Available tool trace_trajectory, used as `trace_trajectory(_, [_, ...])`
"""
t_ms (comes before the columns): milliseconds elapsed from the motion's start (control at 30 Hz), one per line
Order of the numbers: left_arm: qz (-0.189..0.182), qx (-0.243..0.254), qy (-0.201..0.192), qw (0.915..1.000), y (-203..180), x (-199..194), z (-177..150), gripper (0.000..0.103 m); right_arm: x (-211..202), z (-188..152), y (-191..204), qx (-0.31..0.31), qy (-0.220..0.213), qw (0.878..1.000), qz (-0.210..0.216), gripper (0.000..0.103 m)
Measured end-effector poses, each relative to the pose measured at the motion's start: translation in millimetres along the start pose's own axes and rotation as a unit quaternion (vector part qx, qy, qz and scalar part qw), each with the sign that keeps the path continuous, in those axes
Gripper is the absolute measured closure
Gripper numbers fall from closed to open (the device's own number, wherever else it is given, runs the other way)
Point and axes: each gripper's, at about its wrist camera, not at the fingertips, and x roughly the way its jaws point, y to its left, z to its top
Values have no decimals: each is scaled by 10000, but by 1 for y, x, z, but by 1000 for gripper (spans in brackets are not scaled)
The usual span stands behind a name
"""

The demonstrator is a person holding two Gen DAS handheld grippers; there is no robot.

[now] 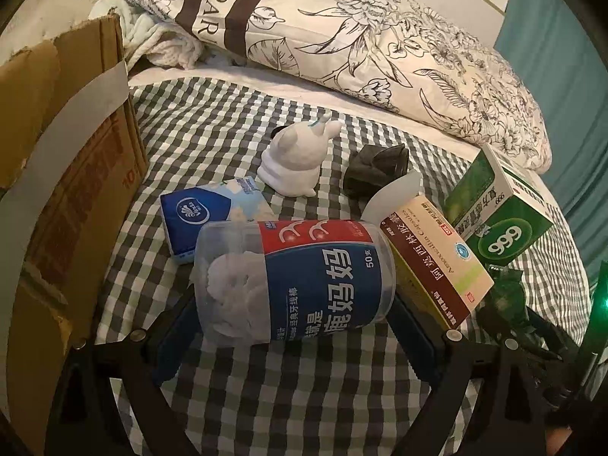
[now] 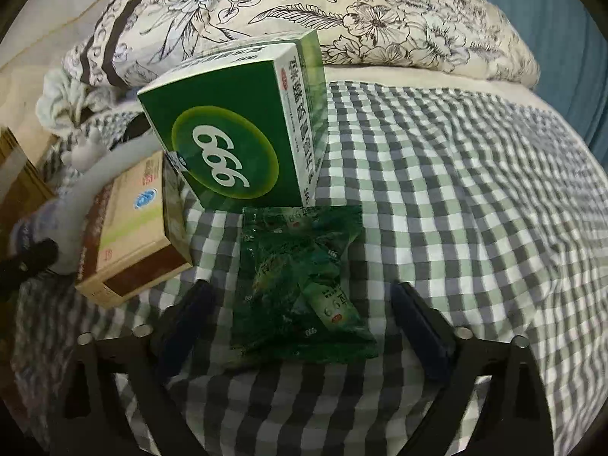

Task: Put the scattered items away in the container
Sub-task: 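Grasp the blue-labelled floss jar with the left tool while the right tool grasps the green sachet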

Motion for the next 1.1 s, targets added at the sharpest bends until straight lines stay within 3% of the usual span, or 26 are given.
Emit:
trace_trajectory(100, [-34, -66, 26, 10000, 3, -1, 0, 8, -4, -1, -4, 18, -74, 10000, -52, 41])
trace_trajectory(267, [37, -84, 9, 10000, 4, -6, -2, 8, -14, -2, -14, 163, -143, 9997, 83, 59])
trace_trajectory(767, [29, 529, 58, 9986, -7, -58, -42, 10, -56, -25, -14, 142, -134, 9994, 268, 63])
trace_trajectory(900, [-31, 592, 140, 9981, -7, -49, -47, 10, -61, -28, -12, 181, -120, 9993, 288, 63])
trace_trajectory(1000, [-20, 616, 506, 9968, -5, -31, -52, 10, -66, -29, -7, 126, -114, 9994, 305, 63])
trace_trajectory(1100, [-18, 497, 515, 9974, 2, -23, -59, 12, -72, -27, -3, 49, -164, 9994, 310, 63])
